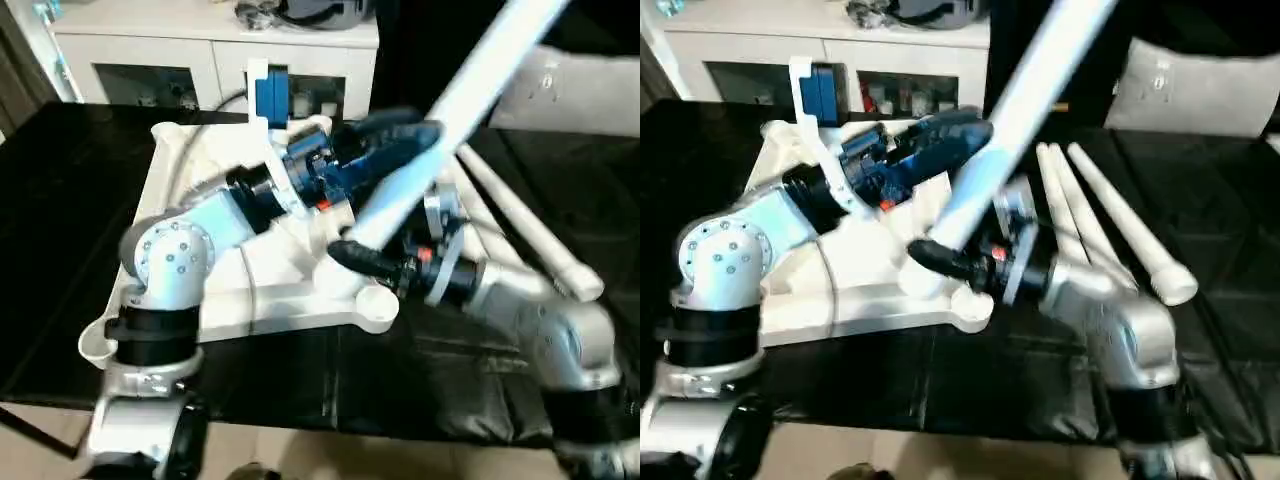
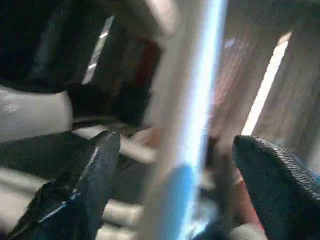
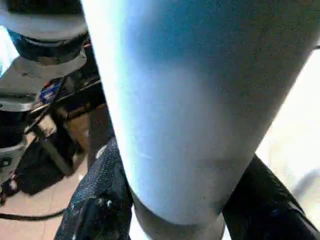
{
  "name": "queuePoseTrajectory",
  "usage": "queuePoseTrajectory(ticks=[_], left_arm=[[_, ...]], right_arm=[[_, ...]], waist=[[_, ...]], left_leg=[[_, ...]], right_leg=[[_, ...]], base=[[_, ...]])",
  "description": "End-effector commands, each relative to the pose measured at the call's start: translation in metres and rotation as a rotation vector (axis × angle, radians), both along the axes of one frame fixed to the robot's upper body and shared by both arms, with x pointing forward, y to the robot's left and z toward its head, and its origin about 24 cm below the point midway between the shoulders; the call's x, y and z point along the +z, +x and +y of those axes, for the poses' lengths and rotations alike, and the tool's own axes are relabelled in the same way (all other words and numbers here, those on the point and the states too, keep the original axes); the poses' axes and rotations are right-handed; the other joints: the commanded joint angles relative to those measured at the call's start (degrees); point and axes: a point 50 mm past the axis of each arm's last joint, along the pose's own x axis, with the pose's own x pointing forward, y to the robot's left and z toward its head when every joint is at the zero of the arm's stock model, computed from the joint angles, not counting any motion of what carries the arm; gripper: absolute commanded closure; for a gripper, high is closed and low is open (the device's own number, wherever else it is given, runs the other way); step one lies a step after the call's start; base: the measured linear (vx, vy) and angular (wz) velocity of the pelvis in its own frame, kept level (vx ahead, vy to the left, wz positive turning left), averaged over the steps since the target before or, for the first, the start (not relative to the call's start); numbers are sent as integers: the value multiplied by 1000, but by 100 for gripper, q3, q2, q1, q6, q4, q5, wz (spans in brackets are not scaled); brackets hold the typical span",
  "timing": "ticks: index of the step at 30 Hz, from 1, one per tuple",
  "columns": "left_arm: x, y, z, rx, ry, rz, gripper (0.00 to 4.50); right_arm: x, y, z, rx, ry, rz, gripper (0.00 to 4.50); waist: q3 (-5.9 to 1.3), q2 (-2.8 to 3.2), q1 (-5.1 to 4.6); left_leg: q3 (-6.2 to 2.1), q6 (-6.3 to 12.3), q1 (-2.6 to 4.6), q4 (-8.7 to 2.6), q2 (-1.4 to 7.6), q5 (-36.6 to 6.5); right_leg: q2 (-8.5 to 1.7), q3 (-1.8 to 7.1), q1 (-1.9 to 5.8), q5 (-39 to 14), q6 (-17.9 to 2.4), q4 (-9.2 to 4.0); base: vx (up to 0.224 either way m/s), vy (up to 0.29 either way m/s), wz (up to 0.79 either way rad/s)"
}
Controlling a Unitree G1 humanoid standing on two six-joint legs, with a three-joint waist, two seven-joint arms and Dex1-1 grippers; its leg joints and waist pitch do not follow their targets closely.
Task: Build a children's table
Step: Pick table leg
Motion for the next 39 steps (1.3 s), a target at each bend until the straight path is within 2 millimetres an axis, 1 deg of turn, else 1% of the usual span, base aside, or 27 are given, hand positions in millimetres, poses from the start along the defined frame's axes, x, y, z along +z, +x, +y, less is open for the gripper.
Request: queuePoseTrajectory(ticks=[1,2,3,5,6,7,9,10,11,12,13,14,17,19,21,22,23,24,25,26,27,28,29,30,32,33,39], left_arm=[[-10,4,3,62,57,18,62],[-15,7,6,107,96,23,62],[-16,7,6,111,99,24,62],[-24,6,9,160,172,19,62],[-27,6,9,172,200,20,62],[-31,4,13,188,250,14,62],[-34,4,16,200,285,8,62],[-38,3,20,195,307,8,62],[-45,5,23,219,379,-5,62],[-49,6,24,234,427,-15,62],[-55,2,27,221,497,-47,62],[-59,0,28,208,542,-70,62],[-71,-14,33,139,628,-74,62],[-78,-20,35,107,665,-70,62],[-91,-33,38,49,719,-78,90],[-92,-33,38,48,721,-78,97],[-97,-36,39,36,738,-79,100],[-102,-39,40,29,750,-75,109],[-107,-40,41,35,768,-67,124],[-111,-40,42,39,786,-65,136],[-115,-40,43,36,806,-65,142],[-121,-39,45,33,838,-65,147],[-121,-39,45,33,838,-65,157],[-124,-39,46,30,853,-66,170],[-128,-39,48,19,870,-69,188],[-129,-39,49,18,880,-74,194],[-133,-26,52,8,884,-79,215]], right_arm=[[12,-4,-3,-30,-5,-46,257],[13,-5,-6,-65,-7,-42,257],[13,-5,-6,-69,-8,-43,257],[15,-7,-12,-144,-35,-54,257],[16,-7,-16,-179,-45,-53,257],[15,-6,-19,-231,-79,-64,257],[14,-6,-21,-266,-102,-71,257],[12,-6,-24,-296,-113,-72,257],[9,-3,-30,-348,-128,-62,257],[8,-2,-34,-380,-134,-52,257],[6,-1,-35,-402,-153,-58,257],[5,-1,-35,-415,-168,-63,257],[4,-1,-32,-450,-177,-58,257],[3,-1,-32,-473,-175,-47,257],[-2,-5,-28,-498,-203,-49,257],[-2,-5,-28,-498,-206,-52,257],[-3,-6,-26,-505,-226,-76,257],[-3,-8,-26,-513,-234,-89,257],[-2,-8,-24,-513,-244,-113,257],[-1,-8,-23,-516,-251,-129,257],[-1,-8,-22,-514,-258,-140,257],[-2,-5,-20,-520,-280,-154,257],[-2,-5,-20,-520,-280,-154,257],[-3,-5,-18,-512,-299,-147,257],[-4,-6,-16,-493,-300,-138,257],[-4,-6,-15,-485,-285,-138,257],[-3,-5,-12,-418,-249,-148,257]], waist=[[-366,8,-7],[-375,143,6],[-364,81,-22],[-383,159,-26],[-352,296,-25],[-396,240,-35],[-378,255,-39],[-317,441,-40],[-365,302,-58],[-363,313,-46],[-350,366,-55],[-393,433,-52],[-436,345,-89],[-433,406,-99],[-450,247,-121],[-433,356,-111],[-422,363,-118],[-452,202,-135],[-437,196,-122],[-433,248,-109],[-426,150,-126],[-422,220,-112],[-418,216,-125],[-421,105,-141],[-434,145,-125],[-444,90,-132],[-481,55,-104]], left_leg=[[-161,-28,150,-415,319,-1037],[-176,-31,152,-394,310,-927],[-169,-10,140,-414,317,-908],[-183,40,146,-408,318,-789],[-188,38,137,-396,301,-800],[-184,49,146,-382,299,-792],[-167,91,118,-384,280,-659],[-176,64,129,-387,275,-741],[-165,36,136,-395,279,-862],[-187,47,133,-411,291,-818],[-177,47,124,-411,284,-785],[-193,38,133,-406,300,-733],[-165,91,111,-393,280,-513],[-175,143,105,-399,290,-410],[-148,175,116,-398,298,-482],[-149,174,121,-407,305,-458],[-145,138,138,-408,308,-574],[-128,132,130,-412,313,-599],[-124,116,129,-424,317,-635],[-134,70,147,-427,322,-728],[-120,62,144,-437,328,-777],[-136,-6,165,-449,334,-899],[-137,-99,180,-462,331,-1012],[-129,-112,170,-471,332,-1022],[-141,-158,184,-475,332,-1056],[-139,-159,171,-472,331,-1039],[-124,-99,175,-439,317,-940]], right_leg=[[-398,205,216,-498,-1271,-512],[-407,200,211,-395,-1277,-485],[-390,199,214,-351,-1255,-526],[-379,179,222,-44,-1279,-497],[-385,175,198,-36,-1294,-472],[-385,179,238,-67,-1282,-491],[-389,174,225,-148,-1270,-507],[-399,170,168,-374,-1237,-515],[-375,166,219,-539,-1220,-544],[-387,173,213,-552,-1180,-540],[-383,167,198,-560,-1141,-527],[-391,165,206,-524,-1093,-513],[-381,152,233,-165,-1146,-485],[-404,145,208,-140,-1172,-461],[-392,154,214,-288,-1200,-492],[-399,150,189,-415,-1160,-481],[-394,153,165,-586,-1118,-508],[-383,155,188,-615,-1109,-518],[-402,166,174,-750,-1074,-515],[-411,172,150,-959,-1025,-514],[-402,179,143,-1035,-988,-543],[-413,190,124,-1185,-941,-537],[-395,190,103,-1234,-907,-542],[-386,193,116,-1185,-905,-548],[-396,201,106,-1087,-901,-520],[-397,210,122,-940,-913,-510],[-397,213,136,-520,-1005,-486]], base=[[0,0,0],[0,0,0],[0,0,0],[0,0,0],[0,0,0],[0,0,0],[0,0,0],[0,0,0],[0,0,0],[0,0,0],[0,0,0],[0,0,0],[0,0,0],[0,0,0],[0,0,0],[0,0,0],[0,0,0],[0,0,0],[0,0,0],[0,0,0],[0,0,0],[0,0,0],[0,0,0],[0,0,0],[0,0,0],[0,0,0],[0,0,0]])
